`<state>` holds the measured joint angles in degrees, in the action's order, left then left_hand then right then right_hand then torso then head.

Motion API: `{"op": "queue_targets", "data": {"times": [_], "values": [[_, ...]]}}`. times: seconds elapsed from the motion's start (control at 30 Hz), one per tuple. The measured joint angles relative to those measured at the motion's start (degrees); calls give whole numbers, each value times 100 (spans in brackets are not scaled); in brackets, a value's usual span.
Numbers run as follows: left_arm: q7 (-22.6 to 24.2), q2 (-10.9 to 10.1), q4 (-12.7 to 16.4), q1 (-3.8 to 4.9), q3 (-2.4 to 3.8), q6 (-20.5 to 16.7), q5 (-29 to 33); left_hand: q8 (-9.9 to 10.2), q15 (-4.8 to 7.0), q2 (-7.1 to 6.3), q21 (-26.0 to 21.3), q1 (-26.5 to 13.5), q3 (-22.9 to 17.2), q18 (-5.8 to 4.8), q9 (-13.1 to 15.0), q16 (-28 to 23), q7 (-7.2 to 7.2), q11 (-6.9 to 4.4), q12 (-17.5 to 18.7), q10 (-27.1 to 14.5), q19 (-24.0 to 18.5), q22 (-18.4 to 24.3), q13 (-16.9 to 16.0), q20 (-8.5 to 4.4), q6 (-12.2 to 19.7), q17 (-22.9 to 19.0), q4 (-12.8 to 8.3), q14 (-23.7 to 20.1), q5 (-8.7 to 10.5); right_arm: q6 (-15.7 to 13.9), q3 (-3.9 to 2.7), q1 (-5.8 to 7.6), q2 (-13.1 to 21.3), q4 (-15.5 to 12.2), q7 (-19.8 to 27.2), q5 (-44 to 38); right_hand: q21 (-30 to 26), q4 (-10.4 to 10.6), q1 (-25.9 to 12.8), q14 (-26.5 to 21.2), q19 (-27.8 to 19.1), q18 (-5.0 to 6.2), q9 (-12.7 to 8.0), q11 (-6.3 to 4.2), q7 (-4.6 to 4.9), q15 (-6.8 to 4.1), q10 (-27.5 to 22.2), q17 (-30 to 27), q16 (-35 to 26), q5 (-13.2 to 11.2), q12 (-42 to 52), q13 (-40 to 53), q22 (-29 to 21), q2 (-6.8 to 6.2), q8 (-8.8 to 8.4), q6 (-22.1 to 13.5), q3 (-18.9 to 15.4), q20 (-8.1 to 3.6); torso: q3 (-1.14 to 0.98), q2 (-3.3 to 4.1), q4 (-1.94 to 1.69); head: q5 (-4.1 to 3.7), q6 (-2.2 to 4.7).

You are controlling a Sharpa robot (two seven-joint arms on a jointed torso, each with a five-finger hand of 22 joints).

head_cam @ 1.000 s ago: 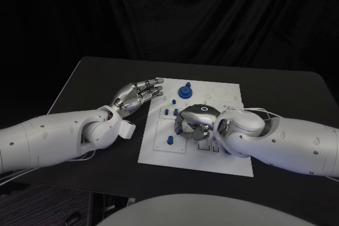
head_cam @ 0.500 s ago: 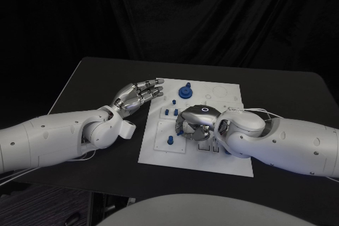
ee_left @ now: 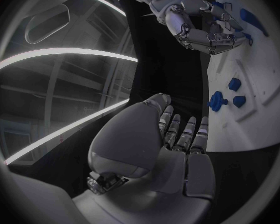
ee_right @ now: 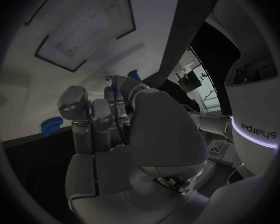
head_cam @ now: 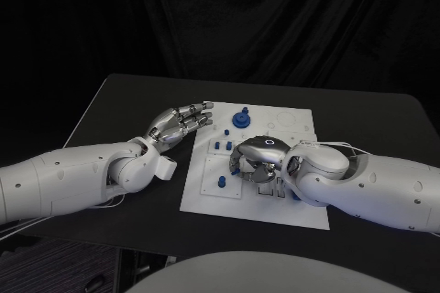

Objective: Assemble the parts on the task board

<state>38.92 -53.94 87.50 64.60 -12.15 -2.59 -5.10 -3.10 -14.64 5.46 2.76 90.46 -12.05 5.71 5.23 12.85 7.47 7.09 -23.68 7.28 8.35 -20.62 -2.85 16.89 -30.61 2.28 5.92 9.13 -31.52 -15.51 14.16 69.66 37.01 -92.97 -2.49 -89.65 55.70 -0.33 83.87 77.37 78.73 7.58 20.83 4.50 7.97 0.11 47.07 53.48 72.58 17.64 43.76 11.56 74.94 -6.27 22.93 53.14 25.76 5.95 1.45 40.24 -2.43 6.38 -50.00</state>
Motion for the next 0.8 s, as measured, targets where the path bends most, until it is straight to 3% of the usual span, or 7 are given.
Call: {"op": "queue_targets", "data": {"times": [0.13,0.3,0.5,0.8], "values": [[0,0,-8,-1,0,6,0,0,0,0,0,0,-6,0,0,0,0,0,0,0,0,0,0,0,0,0,-6,0,0,-22,2,28,0,-32,5,-62,0,37,-93,22,0,0,113,-74,-52,-22,73,34,0,270,26,32,0,18,93,122,-70,0,0,-1,0,12,0],[0,10,-13,-5,0,10,0,0,0,0,0,0,-16,0,0,0,0,0,0,0,0,0,0,0,0,0,-16,0,0,-20,0,57,-22,-43,8,-169,5,48,-234,26,3,0,246,-82,-58,-57,130,53,0,680,26,95,0,8,110,153,-95,-48,0,-1,0,25,0],[0,12,-16,-7,0,16,0,0,0,0,0,0,-32,0,0,0,0,0,0,0,0,1,0,0,0,0,0,0,0,25,-1,62,-79,-32,-1,-312,24,47,-252,47,20,0,273,-88,-58,-78,140,52,0,801,23,111,-1,11,93,153,-95,-65,0,-2,0,39,0],[0,35,-34,-13,0,33,0,0,0,24,0,-24,-32,0,0,0,0,0,0,0,0,1,0,0,0,0,0,0,-22,183,-1,64,-120,51,-56,-468,-1,112,-528,47,21,0,318,-84,-89,-78,148,40,-23,1246,21,152,-2,76,-47,183,-30,-64,1,-1,-2,58,0]]}}
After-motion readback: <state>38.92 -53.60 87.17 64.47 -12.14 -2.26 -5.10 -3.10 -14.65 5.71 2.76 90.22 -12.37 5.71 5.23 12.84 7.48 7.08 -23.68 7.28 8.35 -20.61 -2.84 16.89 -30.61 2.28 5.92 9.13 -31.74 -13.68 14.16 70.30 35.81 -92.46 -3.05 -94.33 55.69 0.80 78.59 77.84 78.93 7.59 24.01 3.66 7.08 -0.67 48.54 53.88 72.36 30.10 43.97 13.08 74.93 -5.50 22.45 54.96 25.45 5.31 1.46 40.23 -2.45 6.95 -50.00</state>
